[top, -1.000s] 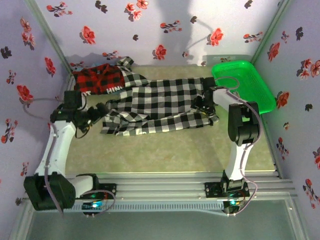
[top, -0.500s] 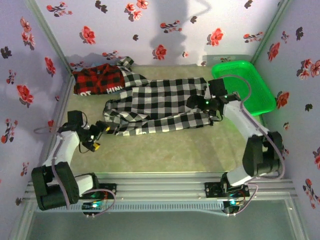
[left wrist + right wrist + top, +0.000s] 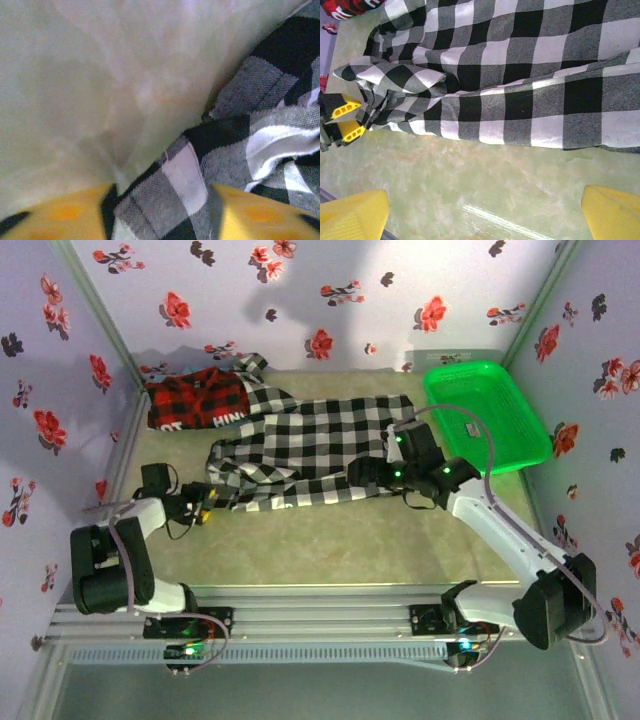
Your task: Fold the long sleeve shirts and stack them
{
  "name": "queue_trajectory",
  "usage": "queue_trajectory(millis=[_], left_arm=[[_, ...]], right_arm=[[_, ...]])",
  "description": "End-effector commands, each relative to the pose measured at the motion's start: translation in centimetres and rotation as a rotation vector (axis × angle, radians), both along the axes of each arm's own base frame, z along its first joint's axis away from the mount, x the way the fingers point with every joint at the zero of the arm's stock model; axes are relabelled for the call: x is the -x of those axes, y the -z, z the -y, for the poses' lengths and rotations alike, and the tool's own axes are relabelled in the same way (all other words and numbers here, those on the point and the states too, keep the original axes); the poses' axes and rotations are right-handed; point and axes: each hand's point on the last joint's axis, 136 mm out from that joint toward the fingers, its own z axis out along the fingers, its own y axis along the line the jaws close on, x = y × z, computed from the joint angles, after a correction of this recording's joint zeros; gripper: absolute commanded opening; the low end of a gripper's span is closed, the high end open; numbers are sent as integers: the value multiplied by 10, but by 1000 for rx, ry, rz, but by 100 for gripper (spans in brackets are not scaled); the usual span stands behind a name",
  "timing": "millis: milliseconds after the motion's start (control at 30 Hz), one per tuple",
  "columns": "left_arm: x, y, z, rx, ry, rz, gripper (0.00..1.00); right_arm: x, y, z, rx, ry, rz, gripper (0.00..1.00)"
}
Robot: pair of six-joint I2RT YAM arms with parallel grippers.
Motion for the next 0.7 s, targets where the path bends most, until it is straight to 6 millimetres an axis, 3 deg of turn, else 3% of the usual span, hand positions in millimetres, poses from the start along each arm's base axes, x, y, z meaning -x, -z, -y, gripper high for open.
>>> queue_trajectory(millis=[0,67,133,300,433,667], left_arm=[[-15,-1,-4,1,-12,58,37],[-18,-6,-5,-4,-12,74,20],[-19,-21,-7,-33,-2,97,12],[-12,-86,-12,-146,73,183,10],[-6,-144,-8,-185,117,282,10],[-24,-234,13,-161,201,462,10]], right_arm=[[6,3,6,18,28,-22,99],[5,-1,3,11,27,-17,99],[5,-6,-2,1,19,-15,99],[7,-9,-30,15,-50,-1,99],[9,-10,-68,24,-134,25,99],[8,-14,-132,40,-278,59,99]])
